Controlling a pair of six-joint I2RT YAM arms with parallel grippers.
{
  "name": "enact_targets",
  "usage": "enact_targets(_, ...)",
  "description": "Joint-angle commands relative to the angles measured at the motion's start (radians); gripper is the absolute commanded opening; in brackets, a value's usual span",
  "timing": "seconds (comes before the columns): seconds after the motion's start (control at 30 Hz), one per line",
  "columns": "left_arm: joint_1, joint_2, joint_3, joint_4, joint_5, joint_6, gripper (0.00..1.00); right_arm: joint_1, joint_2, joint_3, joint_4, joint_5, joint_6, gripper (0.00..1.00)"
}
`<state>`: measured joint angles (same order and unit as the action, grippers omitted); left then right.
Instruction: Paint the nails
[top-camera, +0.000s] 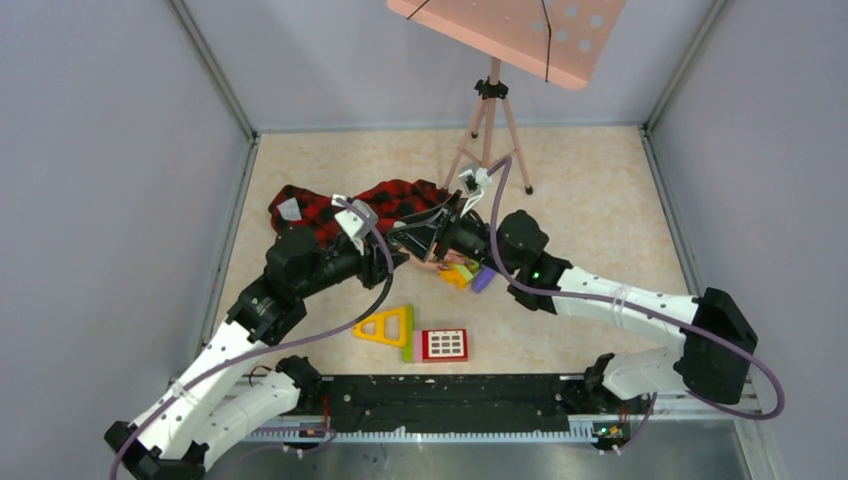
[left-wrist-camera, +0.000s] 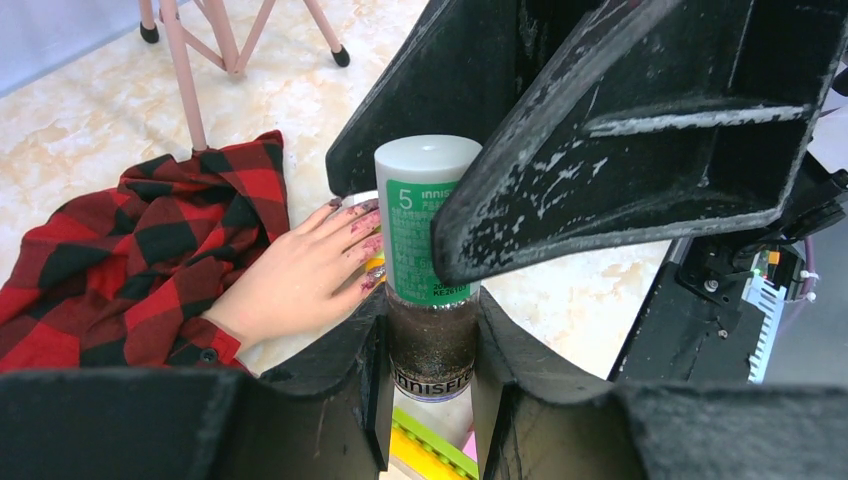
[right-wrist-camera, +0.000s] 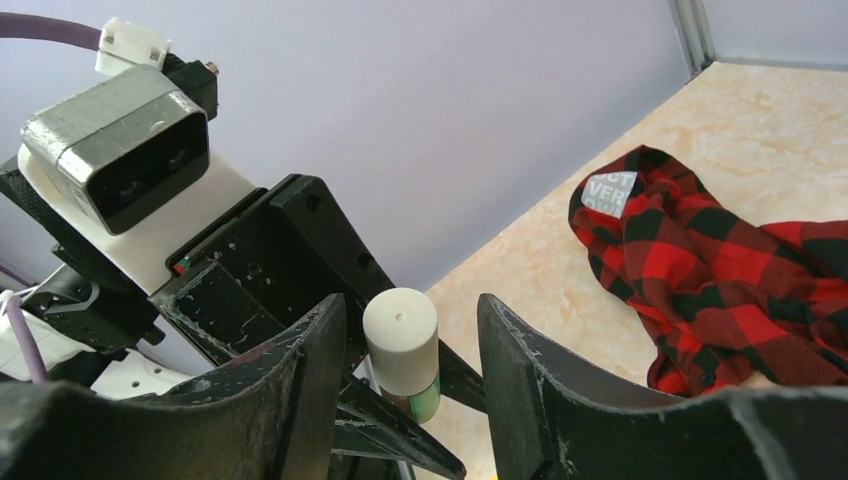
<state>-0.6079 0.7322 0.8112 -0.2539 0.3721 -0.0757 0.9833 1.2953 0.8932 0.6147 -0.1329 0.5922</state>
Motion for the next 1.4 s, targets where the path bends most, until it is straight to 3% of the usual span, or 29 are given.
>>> enact_targets(0.0,0.003,0.003,0.022,0.029,-0.001,0.006,0.0,0.017,0.011,0.065,0.007,-0.011,-0.017,0.49)
enact_targets(0.47,0.003,-0.007,0.025,0.021,-0.029,0.01,0.0,0.018,0.068,0.124,-0.077,-0.053,-0.036,0.37)
enact_targets(0.53,0.003,-0.01,0.025,0.022,-0.032,0.012,0.0,0.018,0.067,0.124,-0.08,-0.053,-0.042,0.26)
enact_targets(0.63,0.003,-0.013,0.025,0.022,-0.031,0.012,0.0,0.018,0.061,0.12,-0.082,-0.053,-0.047,0.01)
enact_targets(0.67,0.003,-0.013,0.025,0.022,-0.026,0.013,0.0,0.018,0.058,0.118,-0.082,-0.054,-0.051,0.0)
enact_targets(0.9,0.003,-0.021,0.032,0.028,0.076,0.012,0.0,0.012,0.037,0.12,-0.099,-0.107,-0.09,0.0)
enact_targets(1.2,0.005,-0.06,0.02,0.106,0.476,-0.02,0.0,-0.065,-0.001,0.062,0.071,-0.477,-0.058,0.0)
enact_targets(1.37,0.006,-0.054,0.023,0.12,0.589,-0.034,0.0,-0.067,-0.015,0.045,0.17,-0.662,-0.061,0.0)
